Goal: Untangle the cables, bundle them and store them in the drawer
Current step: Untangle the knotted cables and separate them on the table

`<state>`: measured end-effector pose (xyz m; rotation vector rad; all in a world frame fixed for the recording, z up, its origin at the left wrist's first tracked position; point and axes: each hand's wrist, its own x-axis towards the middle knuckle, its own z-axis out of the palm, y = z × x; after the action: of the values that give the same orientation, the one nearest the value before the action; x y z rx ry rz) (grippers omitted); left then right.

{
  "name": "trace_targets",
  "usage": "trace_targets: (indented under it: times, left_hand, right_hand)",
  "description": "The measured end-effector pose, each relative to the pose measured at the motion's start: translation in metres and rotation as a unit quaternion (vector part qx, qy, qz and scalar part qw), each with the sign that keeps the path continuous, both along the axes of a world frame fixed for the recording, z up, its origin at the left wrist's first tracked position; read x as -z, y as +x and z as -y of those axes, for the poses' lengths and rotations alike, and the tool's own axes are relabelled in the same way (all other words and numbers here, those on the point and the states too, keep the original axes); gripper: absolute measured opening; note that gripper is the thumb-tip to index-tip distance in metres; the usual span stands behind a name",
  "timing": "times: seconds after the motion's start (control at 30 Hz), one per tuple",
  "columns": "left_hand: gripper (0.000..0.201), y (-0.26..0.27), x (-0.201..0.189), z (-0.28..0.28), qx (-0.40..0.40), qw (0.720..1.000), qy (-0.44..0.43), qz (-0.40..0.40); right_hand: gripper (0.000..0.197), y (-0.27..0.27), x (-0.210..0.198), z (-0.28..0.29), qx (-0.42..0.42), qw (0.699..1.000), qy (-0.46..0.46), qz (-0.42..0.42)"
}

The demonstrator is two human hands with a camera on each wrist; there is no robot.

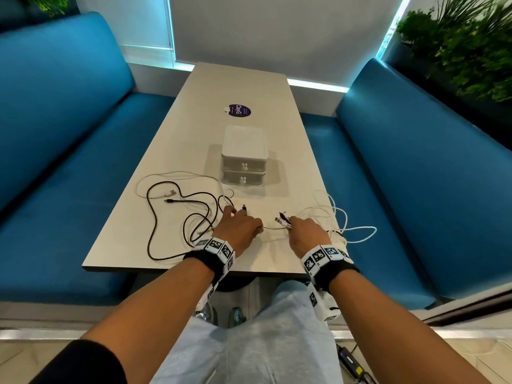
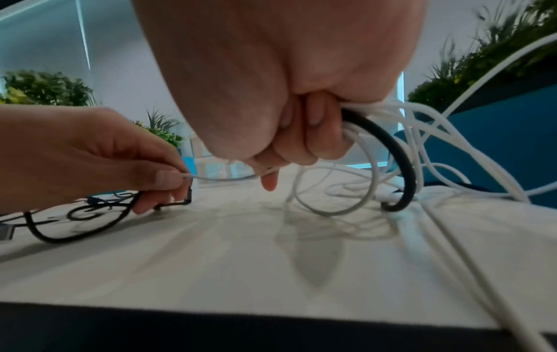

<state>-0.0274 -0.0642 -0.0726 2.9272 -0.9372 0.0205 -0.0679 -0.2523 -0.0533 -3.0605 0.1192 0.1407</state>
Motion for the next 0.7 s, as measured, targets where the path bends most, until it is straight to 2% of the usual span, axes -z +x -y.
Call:
trace_targets:
  times: [0.17, 0.23, 0.3, 0.4, 0.53, 0.6, 0.7]
  left_hand:
    - [0.029, -0.001, 0.001, 0.007, -0.007, 1.0, -0.007, 0.015]
    - [0.027, 0.0, 0.004, 0.005, -0.007, 1.0, -0.021, 0.013]
    - [0.025, 0.001, 0.009, 0.0, 0.003, 0.999, -0.034, 0.008]
    - [0.032, 0.003, 0.013, -0.009, -0.006, 0.999, -0.051, 0.014]
    - [0.028, 0.003, 0.008, -0.013, -0.033, 0.998, -0.042, 0.044]
    - [0.029, 0.001, 0.005, -0.013, -0.08, 0.995, -0.026, 0.061]
    - [0.037, -0.001, 0.003, -0.014, -0.156, 0.986, -0.007, 0.06]
  right_hand:
    - [0.024, 0.0, 0.004, -0.019, -0.049, 0.996, 0.076, 0.002]
    - [0.024, -0.001, 0.006, -0.02, -0.048, 0.996, 0.071, -0.011]
    - [0.024, -0.002, 0.008, -0.015, -0.038, 0.998, 0.028, -0.031]
    - [0.028, -0.003, 0.004, 0.007, 0.017, 0.999, -0.011, -0.041]
    - [0.029, -0.008, -0.008, 0.051, 0.129, 0.988, -0.071, -0.042]
    - [0.027, -0.011, -0.013, 0.062, 0.179, 0.981, -0.066, -0.046]
    - [0.026, -0.007, -0.015, 0.058, 0.214, 0.977, -0.006, -0.005]
